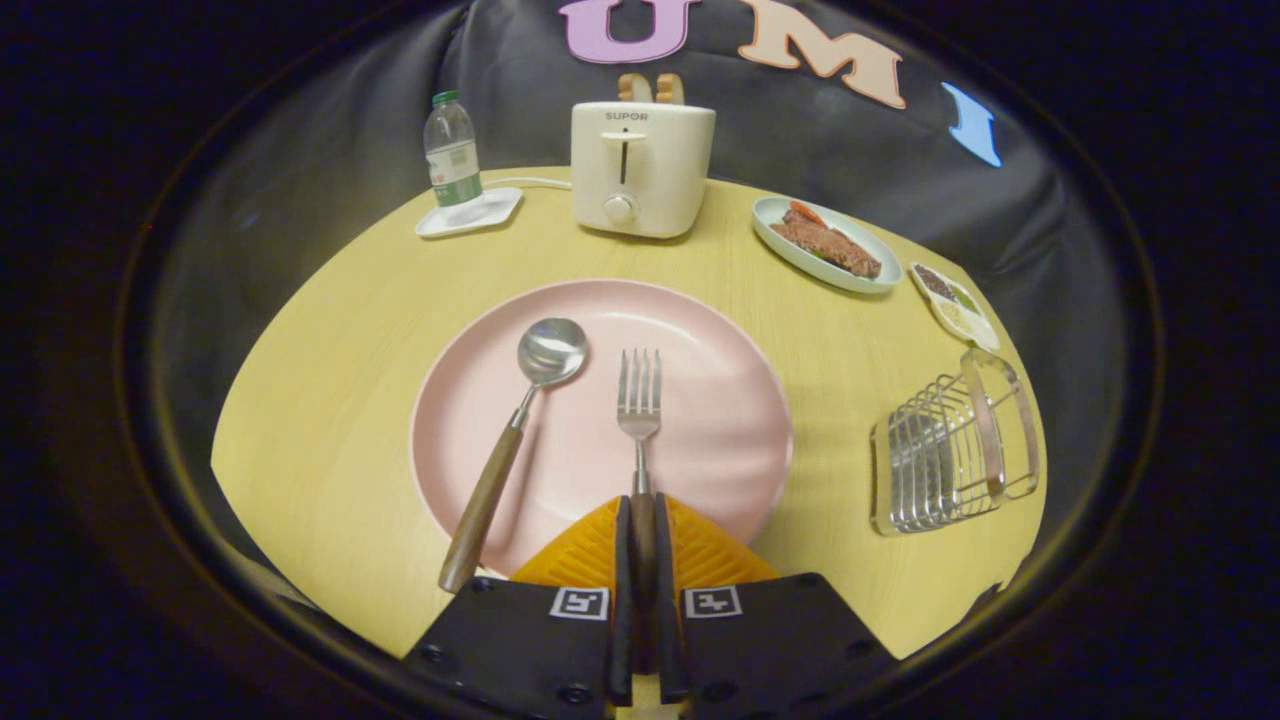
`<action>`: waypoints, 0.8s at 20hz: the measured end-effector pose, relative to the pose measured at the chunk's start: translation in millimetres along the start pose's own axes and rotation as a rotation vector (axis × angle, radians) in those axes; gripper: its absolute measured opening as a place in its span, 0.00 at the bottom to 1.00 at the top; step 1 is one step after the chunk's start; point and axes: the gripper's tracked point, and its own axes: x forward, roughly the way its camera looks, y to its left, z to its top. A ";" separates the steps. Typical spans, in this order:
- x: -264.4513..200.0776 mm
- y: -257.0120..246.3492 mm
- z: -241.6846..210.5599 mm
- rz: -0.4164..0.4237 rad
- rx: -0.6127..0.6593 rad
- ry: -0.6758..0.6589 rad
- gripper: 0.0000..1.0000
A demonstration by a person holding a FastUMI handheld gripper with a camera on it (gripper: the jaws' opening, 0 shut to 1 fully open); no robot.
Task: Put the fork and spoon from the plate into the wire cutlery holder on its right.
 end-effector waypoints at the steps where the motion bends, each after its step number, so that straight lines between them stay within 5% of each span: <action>1: -2.9 -0.3 3.4 0.006 0.004 0.001 0.13; 16: -44.2 -29.8 28.8 0.093 0.006 0.021 0.09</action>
